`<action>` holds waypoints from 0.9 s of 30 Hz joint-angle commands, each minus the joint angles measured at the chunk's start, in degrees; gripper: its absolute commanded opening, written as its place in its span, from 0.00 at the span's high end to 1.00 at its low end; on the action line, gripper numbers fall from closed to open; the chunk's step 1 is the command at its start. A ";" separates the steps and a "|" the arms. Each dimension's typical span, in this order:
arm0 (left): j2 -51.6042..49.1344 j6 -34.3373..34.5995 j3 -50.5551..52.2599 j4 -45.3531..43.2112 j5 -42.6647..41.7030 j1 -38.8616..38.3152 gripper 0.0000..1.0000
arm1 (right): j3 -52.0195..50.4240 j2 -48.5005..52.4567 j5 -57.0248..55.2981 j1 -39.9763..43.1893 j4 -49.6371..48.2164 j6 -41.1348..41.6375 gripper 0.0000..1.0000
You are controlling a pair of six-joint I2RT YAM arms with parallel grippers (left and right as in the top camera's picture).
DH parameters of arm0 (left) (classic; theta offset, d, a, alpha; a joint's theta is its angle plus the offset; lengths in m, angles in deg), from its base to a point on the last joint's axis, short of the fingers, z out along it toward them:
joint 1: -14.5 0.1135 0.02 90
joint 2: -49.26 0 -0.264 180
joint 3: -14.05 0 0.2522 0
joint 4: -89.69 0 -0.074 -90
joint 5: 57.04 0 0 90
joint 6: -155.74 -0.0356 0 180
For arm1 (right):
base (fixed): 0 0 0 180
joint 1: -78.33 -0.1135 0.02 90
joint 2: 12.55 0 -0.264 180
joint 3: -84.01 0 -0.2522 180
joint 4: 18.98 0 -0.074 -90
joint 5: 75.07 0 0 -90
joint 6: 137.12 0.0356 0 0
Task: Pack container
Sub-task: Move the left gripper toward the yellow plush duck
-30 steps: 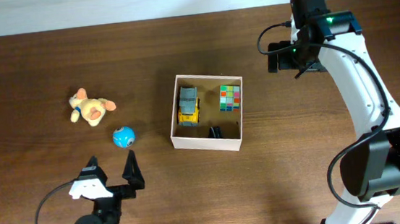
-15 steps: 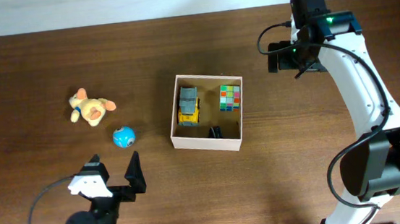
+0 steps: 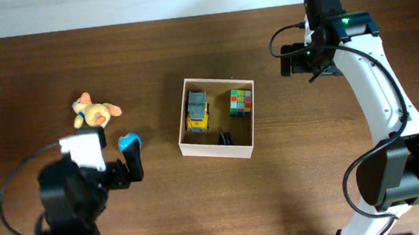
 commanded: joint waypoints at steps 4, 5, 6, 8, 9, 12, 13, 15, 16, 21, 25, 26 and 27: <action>-11.52 -5.16 -10.34 11.10 -0.59 0.31 0.01 | 0.76 -1.09 -0.07 0.15 -0.02 0.66 0.01; -12.61 -5.16 -10.62 11.50 -0.61 0.31 0.01 | 0.76 -1.09 -0.07 0.15 -0.02 0.66 0.01; -13.68 -5.11 -10.62 11.50 -0.68 0.31 0.01 | 0.76 -1.09 -0.07 0.15 -0.04 0.68 0.01; -15.13 -5.11 -10.62 11.50 -2.08 0.31 0.01 | 0.76 -1.09 -0.31 0.15 -0.15 0.48 0.01; -15.74 -5.11 -10.62 11.50 -2.93 0.31 0.01 | 0.76 -1.09 -1.79 0.17 -0.61 0.17 0.01; -17.03 -5.14 -10.62 11.28 -3.19 0.31 0.01 | 0.76 -1.16 -2.93 1.79 -0.07 0.92 0.01; -17.22 -5.14 -10.62 11.26 -3.19 0.31 0.01 | 0.76 -1.16 -1.55 2.71 0.26 1.42 0.01; -17.49 -5.14 -10.62 11.17 -3.19 0.31 0.01 | 0.76 -1.14 3.89 5.86 0.66 1.77 0.01; -17.49 -5.14 -10.62 10.97 -3.19 0.31 0.01 | 0.76 -1.14 7.30 7.82 0.68 1.75 0.01; -17.46 -5.18 -10.62 8.70 -3.56 0.31 0.01 | 0.76 -1.14 17.81 17.68 1.92 1.75 0.01; -17.51 -4.72 -10.62 5.29 -2.62 0.31 0.01 | 0.76 -1.14 18.23 22.51 3.02 1.77 0.01; -17.66 -3.54 -10.67 4.31 -1.57 0.31 0.01 | 0.76 -1.14 18.21 23.21 2.99 1.77 0.01; -17.97 -1.95 -10.80 3.72 0.04 0.31 0.01 | 0.76 -1.14 18.14 23.76 2.99 1.75 0.01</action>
